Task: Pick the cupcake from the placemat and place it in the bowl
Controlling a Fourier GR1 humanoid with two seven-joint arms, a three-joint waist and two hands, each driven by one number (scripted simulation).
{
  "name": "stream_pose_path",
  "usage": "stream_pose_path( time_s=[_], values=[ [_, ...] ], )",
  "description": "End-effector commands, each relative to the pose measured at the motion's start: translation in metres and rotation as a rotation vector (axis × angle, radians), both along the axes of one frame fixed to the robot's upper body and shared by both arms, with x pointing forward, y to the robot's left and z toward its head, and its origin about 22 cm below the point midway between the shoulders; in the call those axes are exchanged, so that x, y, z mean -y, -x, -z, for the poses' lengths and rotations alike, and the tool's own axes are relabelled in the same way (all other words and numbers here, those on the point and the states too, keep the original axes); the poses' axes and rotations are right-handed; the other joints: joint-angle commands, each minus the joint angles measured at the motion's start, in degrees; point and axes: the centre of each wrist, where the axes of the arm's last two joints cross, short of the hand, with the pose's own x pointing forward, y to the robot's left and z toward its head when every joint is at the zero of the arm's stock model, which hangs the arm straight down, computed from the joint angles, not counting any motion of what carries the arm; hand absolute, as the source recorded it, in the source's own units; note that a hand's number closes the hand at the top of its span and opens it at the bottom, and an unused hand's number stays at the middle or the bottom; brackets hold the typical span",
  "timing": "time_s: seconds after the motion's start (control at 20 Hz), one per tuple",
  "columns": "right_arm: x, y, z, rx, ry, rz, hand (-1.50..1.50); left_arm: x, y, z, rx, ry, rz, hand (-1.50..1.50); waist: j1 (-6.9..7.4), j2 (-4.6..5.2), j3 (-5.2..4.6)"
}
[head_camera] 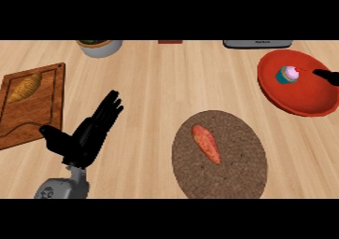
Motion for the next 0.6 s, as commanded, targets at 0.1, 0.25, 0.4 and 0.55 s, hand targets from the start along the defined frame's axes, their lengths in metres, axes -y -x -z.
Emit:
stream_pose_path(
  time_s=[0.1, 0.25, 0.4, 0.55],
  values=[
    [0.028, 0.050, 0.026, 0.147, -0.090, -0.097, -1.50, -0.020, 0.009, -0.002, -0.010, -0.008, -0.047, 0.00, -2.81, -1.28, -0.24],
    [0.030, 0.087, 0.052, 0.153, -0.060, -0.140, -1.50, -0.004, 0.011, 0.002, -0.011, 0.000, -0.053, 0.00, -3.47, -1.27, -0.28],
    [0.049, 0.145, 0.077, 0.152, -0.057, -0.160, -1.50, -0.022, 0.014, 0.008, -0.021, -0.020, -0.078, 0.00, -4.89, -1.32, -0.34],
    [0.043, 0.203, 0.107, 0.148, -0.038, -0.168, 1.50, -0.018, 0.016, 0.003, -0.024, -0.006, -0.077, 0.00, -4.93, -1.26, -0.33]
  ],
)
